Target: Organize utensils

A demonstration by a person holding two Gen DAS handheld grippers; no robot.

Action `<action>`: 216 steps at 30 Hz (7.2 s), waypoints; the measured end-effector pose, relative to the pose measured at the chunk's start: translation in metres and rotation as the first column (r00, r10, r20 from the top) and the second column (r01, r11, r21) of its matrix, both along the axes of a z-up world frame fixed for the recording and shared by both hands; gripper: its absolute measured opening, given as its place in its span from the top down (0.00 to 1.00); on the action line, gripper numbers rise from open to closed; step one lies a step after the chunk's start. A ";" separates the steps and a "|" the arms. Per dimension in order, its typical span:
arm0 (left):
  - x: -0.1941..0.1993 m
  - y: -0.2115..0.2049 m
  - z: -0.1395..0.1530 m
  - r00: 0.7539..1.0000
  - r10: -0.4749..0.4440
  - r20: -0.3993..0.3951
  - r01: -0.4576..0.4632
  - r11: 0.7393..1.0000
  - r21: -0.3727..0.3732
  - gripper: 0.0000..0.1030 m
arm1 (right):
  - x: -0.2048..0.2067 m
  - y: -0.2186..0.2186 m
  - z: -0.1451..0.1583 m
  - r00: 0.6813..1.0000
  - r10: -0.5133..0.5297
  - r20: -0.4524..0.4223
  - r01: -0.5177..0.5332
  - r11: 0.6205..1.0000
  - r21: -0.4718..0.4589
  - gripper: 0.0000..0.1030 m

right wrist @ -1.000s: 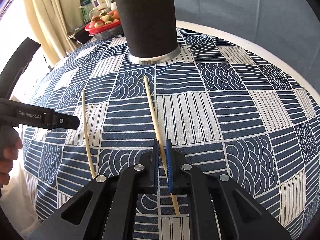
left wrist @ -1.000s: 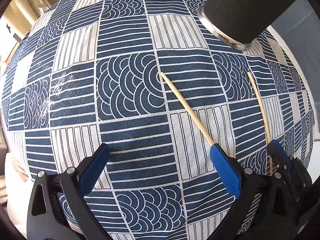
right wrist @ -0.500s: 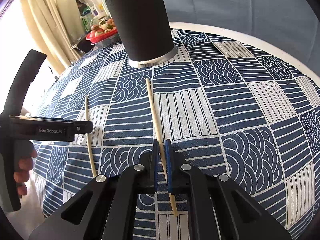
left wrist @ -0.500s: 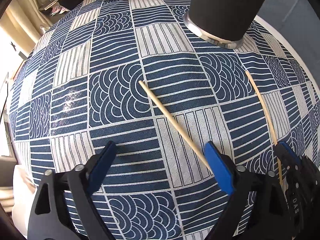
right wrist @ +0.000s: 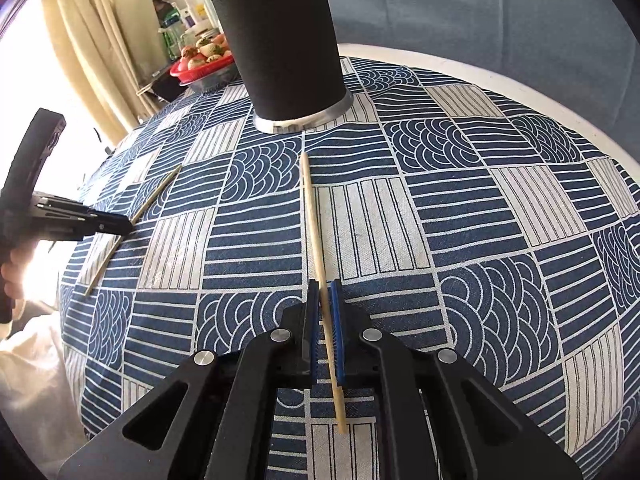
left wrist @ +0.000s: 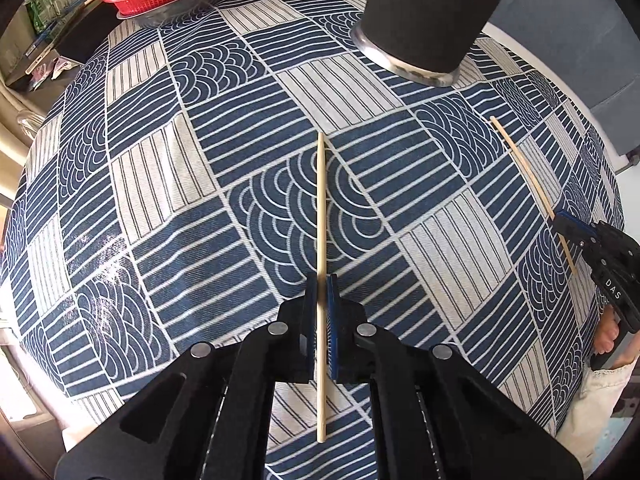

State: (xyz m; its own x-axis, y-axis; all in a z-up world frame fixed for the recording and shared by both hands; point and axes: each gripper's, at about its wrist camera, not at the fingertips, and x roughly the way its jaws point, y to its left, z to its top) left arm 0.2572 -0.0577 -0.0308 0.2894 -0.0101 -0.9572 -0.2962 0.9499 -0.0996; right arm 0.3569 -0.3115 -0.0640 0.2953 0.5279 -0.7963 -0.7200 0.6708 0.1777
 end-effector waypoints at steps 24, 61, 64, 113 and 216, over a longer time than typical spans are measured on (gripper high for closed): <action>0.008 0.050 0.026 0.963 -0.175 0.204 0.147 0.979 0.144 0.95 | 0.001 0.020 0.049 0.986 -0.148 -0.079 0.149 0.989 0.015 0.95; 0.032 0.079 0.177 0.711 -0.373 0.596 0.231 0.925 0.303 0.95 | -0.019 0.035 0.181 0.899 -0.407 0.162 0.356 0.894 0.274 0.95; 0.041 0.085 0.191 0.694 -0.361 0.624 0.221 0.930 0.292 0.95 | -0.013 0.040 0.187 0.894 -0.414 0.171 0.352 0.886 0.302 0.95; 0.177 0.037 0.147 0.289 -0.338 0.896 0.454 0.872 0.183 0.95 | 0.107 0.096 0.121 0.905 -0.404 0.133 0.129 0.558 0.820 0.95; -0.058 0.102 0.032 0.633 -0.278 0.723 0.082 0.952 0.294 0.05 | -0.122 0.100 0.048 0.699 -0.576 0.423 0.514 0.816 0.264 0.07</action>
